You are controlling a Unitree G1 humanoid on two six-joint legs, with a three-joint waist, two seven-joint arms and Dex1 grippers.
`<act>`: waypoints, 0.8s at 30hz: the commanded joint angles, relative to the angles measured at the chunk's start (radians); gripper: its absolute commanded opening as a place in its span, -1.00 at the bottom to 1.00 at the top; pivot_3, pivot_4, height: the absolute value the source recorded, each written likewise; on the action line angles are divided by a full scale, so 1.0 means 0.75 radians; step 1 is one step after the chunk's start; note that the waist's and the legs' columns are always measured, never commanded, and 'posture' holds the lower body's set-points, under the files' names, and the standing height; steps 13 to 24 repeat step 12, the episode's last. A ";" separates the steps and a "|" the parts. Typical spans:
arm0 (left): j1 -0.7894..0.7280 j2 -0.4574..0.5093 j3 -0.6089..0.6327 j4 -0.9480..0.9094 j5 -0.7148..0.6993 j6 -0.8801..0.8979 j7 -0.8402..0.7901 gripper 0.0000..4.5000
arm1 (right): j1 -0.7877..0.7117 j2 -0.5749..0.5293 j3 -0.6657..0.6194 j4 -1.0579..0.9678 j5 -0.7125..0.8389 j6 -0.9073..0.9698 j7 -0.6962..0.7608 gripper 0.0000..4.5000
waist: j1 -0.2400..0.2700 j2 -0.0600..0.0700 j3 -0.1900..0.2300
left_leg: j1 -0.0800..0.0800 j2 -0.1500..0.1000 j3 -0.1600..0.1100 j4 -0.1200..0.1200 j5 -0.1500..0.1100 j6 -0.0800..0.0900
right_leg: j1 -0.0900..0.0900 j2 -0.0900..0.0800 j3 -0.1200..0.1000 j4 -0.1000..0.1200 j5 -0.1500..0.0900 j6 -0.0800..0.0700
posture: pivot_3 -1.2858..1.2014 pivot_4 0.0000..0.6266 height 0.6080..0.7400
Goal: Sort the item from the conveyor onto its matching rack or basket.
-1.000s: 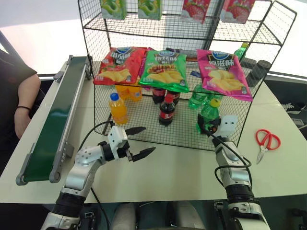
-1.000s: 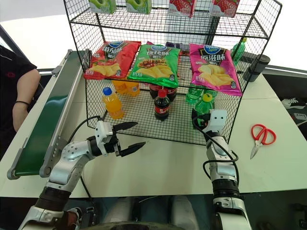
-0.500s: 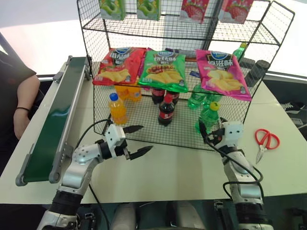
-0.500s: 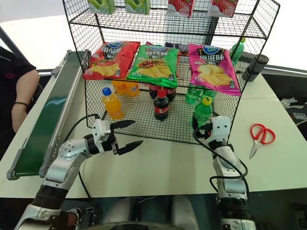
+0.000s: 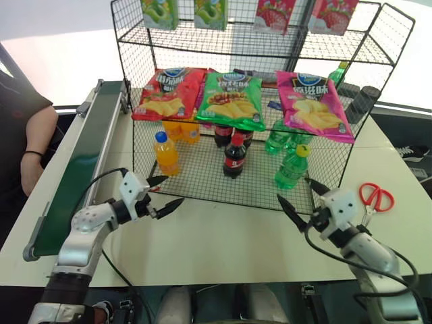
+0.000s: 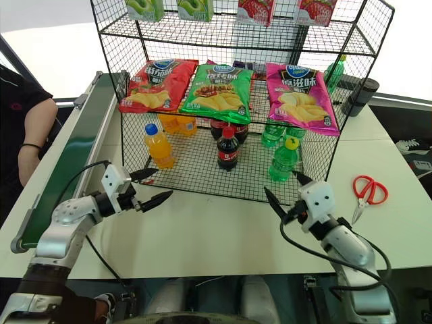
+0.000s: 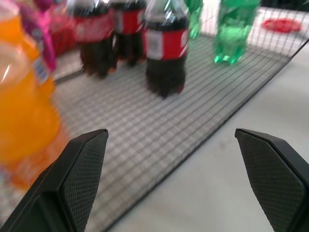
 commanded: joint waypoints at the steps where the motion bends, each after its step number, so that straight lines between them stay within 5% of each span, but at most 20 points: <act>1: 0.048 0.035 0.077 -0.026 0.003 -0.004 0.035 1.00 | 0.033 -0.053 -0.118 -0.066 0.109 0.017 0.075 0.98 | 0.001 0.000 0.000 | 0.000 0.000 0.000 0.000 0.000 0.000 | 0.000 0.000 0.000 0.000 0.000 0.000 | 0.03 -0.52 1.00; 24: 0.149 0.030 0.129 -0.035 -0.013 -0.049 0.051 1.00 | 0.004 -0.089 -0.168 -0.021 0.141 0.057 0.142 0.98 | 0.001 0.000 0.000 | 0.001 0.000 0.001 0.000 0.000 0.000 | 0.000 -0.001 0.001 0.001 0.000 -0.001 | 0.03 -0.52 1.00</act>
